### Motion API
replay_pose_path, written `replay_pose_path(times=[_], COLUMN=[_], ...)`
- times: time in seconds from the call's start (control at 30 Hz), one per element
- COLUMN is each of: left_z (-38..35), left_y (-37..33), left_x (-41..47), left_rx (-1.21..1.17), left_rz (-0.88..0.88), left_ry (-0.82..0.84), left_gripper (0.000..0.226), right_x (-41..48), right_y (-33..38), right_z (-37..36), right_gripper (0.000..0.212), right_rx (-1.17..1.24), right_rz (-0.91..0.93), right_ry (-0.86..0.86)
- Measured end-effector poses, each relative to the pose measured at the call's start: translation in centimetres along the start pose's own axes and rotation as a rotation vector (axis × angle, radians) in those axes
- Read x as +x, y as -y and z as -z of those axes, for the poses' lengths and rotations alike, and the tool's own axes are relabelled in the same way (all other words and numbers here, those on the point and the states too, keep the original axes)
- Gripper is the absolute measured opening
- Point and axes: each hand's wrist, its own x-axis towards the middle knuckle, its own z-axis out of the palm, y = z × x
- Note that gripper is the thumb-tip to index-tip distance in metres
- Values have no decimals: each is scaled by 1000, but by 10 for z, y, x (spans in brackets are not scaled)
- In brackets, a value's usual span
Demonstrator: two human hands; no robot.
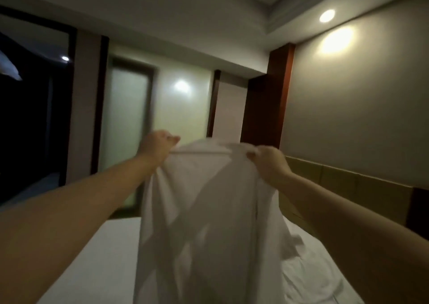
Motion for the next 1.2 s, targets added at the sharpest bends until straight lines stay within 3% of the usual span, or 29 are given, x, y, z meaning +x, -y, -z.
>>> replay_pose_path(times=[0.03, 0.1, 0.13, 0.17, 0.2, 0.23, 0.27, 0.3, 0.43, 0.5, 0.6, 0.63, 0.77, 0.97, 1.07, 1.2], left_z=[16, 36, 42, 33, 19, 3, -6, -12, -1, 3, -16, -21, -12, -21, -34, -47], left_y=[-20, -49, -54, -39, -17, 5, 20, 25, -29, -40, -19, -12, -8, -5, -3, 0], left_x=[14, 30, 23, 11, -10, -29, -41, -41, 0, 5, -20, -24, -11, -27, -37, -39], left_rx=[-189, -325, -350, -135, 113, 206, 244, 169, -212, -293, -95, -82, -244, -778, -943, -922], left_rz=[-29, -86, -169, -266, -321, -228, -93, 8, -2, -60, -73, -59, 6, 229, 307, 339], left_ry=[-124, -297, -266, -199, -102, -1, 81, 63, -165, -113, 67, 63, -50, 343, 299, 169], left_gripper=[24, 24, 27, 32, 37, 36, 31, 28, 23, 18, 18, 19, 21, 18, 26, 41], right_x=[9, 23, 19, 10, -6, -22, -29, -30, -14, -17, -23, -19, -3, 3, -2, -2], right_y=[14, 28, 27, 16, 2, -15, -29, -28, -13, -23, -47, -50, -38, -55, -74, -90], right_z=[14, 32, 33, 19, -3, -24, -36, -33, 23, 32, 17, 15, 21, -11, -29, -42], right_gripper=[27, 21, 18, 17, 18, 21, 24, 27, 23, 18, 16, 16, 15, 19, 26, 28], right_rx=[132, 506, 651, 578, 300, -40, -292, -390, 195, 258, 103, 99, 250, 270, 343, 372], right_rz=[5, 32, 33, 42, 59, 70, 111, 144, 95, 101, -16, -24, 41, -66, -160, -170], right_ry=[-132, -398, -409, -340, -186, 55, 178, 173, -270, -176, 241, 271, 130, 62, 39, 40])
